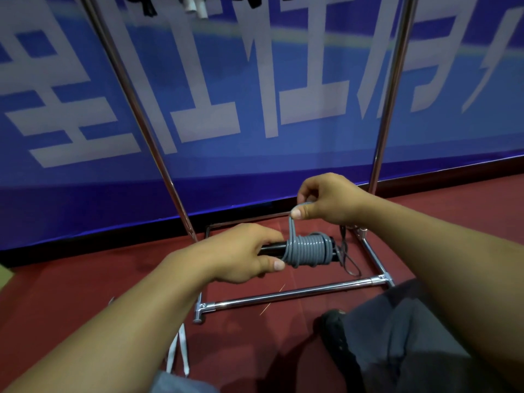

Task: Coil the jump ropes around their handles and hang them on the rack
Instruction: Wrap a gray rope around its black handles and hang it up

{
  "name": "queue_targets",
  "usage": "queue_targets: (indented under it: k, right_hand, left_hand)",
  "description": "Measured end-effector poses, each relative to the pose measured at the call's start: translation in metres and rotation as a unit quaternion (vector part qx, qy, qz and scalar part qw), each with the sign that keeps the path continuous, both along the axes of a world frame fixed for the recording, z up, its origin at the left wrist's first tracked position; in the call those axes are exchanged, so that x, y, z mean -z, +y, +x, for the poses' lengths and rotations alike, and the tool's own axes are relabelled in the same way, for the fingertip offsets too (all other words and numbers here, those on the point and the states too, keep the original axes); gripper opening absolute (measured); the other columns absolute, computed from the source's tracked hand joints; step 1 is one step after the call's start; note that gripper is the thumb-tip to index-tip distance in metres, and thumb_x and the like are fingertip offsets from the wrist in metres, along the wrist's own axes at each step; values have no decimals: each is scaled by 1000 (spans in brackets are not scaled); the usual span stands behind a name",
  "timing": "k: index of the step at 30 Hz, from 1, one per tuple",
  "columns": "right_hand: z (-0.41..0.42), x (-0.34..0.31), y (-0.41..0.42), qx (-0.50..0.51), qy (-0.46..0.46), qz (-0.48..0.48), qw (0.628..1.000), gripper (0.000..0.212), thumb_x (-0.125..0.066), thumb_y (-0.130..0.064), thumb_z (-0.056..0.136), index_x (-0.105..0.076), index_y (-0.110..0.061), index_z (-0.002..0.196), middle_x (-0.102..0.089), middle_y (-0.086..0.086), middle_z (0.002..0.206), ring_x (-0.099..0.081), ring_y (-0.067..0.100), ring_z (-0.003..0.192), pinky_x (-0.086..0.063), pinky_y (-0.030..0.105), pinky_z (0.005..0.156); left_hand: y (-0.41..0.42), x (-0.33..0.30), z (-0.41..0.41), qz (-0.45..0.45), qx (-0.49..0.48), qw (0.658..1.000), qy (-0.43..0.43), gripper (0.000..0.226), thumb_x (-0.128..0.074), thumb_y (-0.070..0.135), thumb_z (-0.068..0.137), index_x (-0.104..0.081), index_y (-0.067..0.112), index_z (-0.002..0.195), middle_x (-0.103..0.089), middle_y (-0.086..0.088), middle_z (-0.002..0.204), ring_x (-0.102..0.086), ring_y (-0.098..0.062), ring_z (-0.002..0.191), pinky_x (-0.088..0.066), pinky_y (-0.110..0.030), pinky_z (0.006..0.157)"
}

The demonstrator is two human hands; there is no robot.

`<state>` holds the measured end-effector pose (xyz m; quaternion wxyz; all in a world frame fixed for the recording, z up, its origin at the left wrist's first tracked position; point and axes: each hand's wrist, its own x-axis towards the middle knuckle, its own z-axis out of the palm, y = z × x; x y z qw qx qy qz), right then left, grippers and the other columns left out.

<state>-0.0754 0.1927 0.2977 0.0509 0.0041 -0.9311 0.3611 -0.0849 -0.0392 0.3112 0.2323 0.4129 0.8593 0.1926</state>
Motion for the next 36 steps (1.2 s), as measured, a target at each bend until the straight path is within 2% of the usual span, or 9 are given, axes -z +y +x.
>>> queue_targets:
  k: [4, 8, 10, 13, 20, 23, 26, 32, 36]
  right_hand:
    - [1, -1, 5, -23, 7, -115, 993, 21, -82, -30, 81, -69, -14, 85, -64, 0, 71, -56, 11, 64, -48, 32, 65]
    - [3, -3, 6, -32, 21, -175, 984, 31, -77, -35, 79, -70, -6, 87, -68, 8, 76, -60, 15, 68, -51, 31, 67]
    - [4, -5, 4, -31, 21, -190, 981, 39, -75, -42, 74, -71, -5, 85, -69, 4, 72, -62, 11, 65, -51, 25, 61]
    - [2, -5, 4, -18, 10, -202, 979, 32, -77, -37, 78, -72, -5, 82, -70, 1, 68, -63, 9, 62, -51, 24, 59]
    - [1, -6, 9, 21, 0, -86, 996, 32, -84, -43, 73, -73, -13, 73, -63, -6, 55, -52, 5, 51, -47, 24, 52]
    - [3, -9, 7, 20, 9, 18, 1000, 32, -87, -47, 69, -74, -18, 73, -69, -6, 68, -60, 7, 63, -48, 23, 61]
    - [4, -13, 1, 6, 38, 76, 996, 32, -86, -49, 68, -71, -21, 73, -67, -9, 69, -60, 5, 67, -44, 17, 57]
    - [2, -14, -11, 5, 109, 151, 983, 38, -79, -60, 69, -68, -25, 78, -67, -8, 72, -63, 15, 72, -53, 36, 63]
    - [4, -12, -11, -7, 103, 108, 989, 36, -81, -57, 70, -70, -24, 79, -67, -10, 71, -65, 13, 72, -53, 35, 64]
  left_hand:
    - [-2, -7, 4, 87, -11, 993, -72, 15, -64, 19, 97, -65, 10, 109, -61, 0, 73, -56, -6, 59, -46, -21, 58]
    - [-3, -10, 8, 165, -15, 976, -144, 17, -59, 13, 100, -62, 18, 116, -60, 10, 67, -57, -3, 60, -48, -22, 54]
    - [-4, -11, 8, 186, -18, 969, -162, 12, -58, 14, 100, -63, 18, 111, -58, 9, 67, -57, -13, 63, -47, -22, 53]
    - [-7, -13, 6, 195, -25, 966, -165, 8, -60, 18, 100, -64, 16, 106, -57, -1, 68, -52, -26, 65, -47, -23, 53]
    - [-17, -11, -5, 76, -23, 992, -95, 10, -67, 21, 94, -68, 13, 100, -64, -15, 73, -59, -22, 64, -53, -41, 63]
    - [-18, -8, -6, -10, -13, 999, -28, 6, -70, 25, 92, -69, 21, 97, -72, -6, 80, -66, -14, 68, -54, -35, 72]
    - [-16, -6, -6, -43, -2, 999, -13, 8, -70, 28, 92, -70, 23, 99, -73, -4, 81, -67, -11, 69, -55, -34, 74]
    - [-13, -4, -4, -21, 21, 998, -56, 8, -69, 24, 93, -69, 20, 100, -72, -15, 86, -66, -29, 70, -56, -45, 73]
    - [-13, -6, -1, 66, 9, 988, -140, 21, -69, 19, 94, -68, 8, 112, -66, -26, 86, -55, -23, 66, -48, -38, 60]
